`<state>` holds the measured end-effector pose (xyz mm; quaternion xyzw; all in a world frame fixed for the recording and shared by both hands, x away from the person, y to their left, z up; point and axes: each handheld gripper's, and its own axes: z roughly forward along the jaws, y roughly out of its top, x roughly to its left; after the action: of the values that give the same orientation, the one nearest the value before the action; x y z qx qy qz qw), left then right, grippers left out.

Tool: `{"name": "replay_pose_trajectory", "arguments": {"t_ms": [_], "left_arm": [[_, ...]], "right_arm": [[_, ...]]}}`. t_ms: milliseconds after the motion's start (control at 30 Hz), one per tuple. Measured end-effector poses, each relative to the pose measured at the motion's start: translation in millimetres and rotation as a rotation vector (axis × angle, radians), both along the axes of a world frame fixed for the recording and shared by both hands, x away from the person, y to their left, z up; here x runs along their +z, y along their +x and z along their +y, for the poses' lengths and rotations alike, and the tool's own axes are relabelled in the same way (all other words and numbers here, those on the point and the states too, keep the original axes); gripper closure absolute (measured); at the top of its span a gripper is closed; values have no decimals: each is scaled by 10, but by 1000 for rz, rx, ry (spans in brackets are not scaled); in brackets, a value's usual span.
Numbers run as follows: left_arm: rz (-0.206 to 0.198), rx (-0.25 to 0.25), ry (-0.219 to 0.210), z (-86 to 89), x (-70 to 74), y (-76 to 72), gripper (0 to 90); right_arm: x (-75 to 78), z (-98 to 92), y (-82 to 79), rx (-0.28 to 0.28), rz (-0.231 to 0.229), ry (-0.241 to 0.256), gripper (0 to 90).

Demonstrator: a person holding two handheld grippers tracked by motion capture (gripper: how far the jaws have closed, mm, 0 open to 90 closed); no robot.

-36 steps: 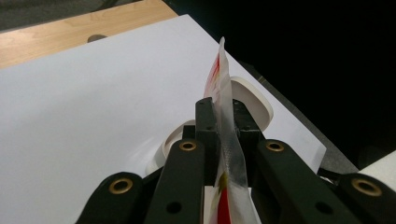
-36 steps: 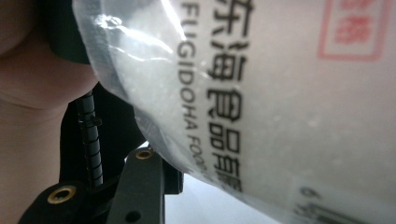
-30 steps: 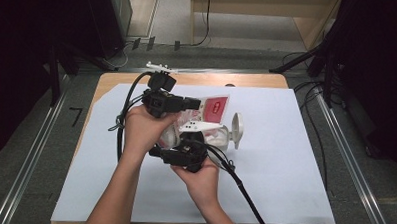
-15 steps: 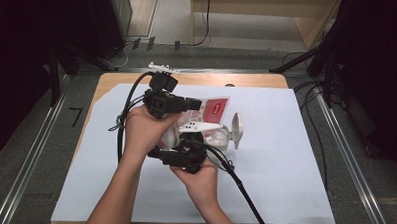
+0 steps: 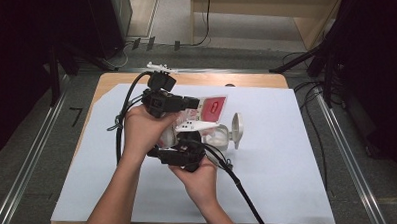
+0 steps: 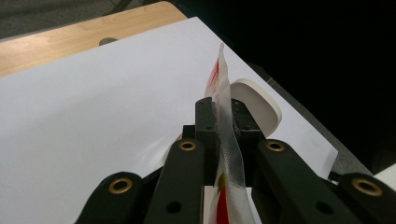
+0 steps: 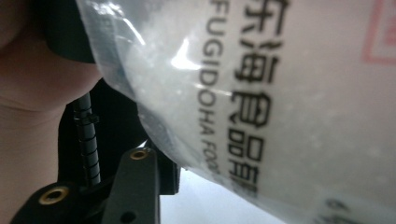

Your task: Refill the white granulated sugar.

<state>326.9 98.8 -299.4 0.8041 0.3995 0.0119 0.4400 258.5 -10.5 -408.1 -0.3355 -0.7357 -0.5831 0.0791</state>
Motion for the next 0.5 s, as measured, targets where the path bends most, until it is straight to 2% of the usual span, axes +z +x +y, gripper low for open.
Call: {"name": "replay_pose_trajectory", "arguments": {"t_ms": [67, 500], "left_arm": [[2, -1, -3, -3, 0, -2, 854], [-1, -15, -6, -19, -8, -2, 854]], "right_arm": [[1, -5, -3, -10, -9, -11, 624], [-5, -28, -16, -18, -18, -14, 628]]}}
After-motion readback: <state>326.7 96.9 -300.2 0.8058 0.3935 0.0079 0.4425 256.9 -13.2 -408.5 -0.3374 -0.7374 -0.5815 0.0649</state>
